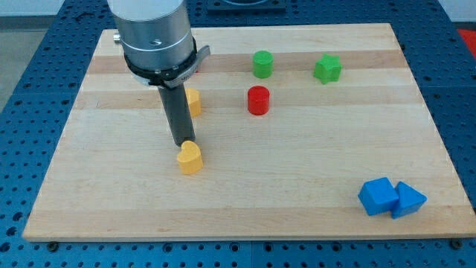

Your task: Slide yellow heart closer to the blue cube

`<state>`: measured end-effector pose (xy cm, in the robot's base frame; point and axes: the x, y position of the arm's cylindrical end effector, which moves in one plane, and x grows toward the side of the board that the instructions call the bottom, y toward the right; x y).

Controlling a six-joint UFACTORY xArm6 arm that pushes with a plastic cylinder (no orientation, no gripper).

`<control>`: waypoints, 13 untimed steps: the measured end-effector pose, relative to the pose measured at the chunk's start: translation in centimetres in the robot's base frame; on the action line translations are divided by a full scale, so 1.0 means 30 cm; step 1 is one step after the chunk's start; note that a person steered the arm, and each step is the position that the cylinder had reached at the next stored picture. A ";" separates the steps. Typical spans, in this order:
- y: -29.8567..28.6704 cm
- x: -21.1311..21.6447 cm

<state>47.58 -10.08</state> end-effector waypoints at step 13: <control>0.181 0.380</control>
<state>58.98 -4.64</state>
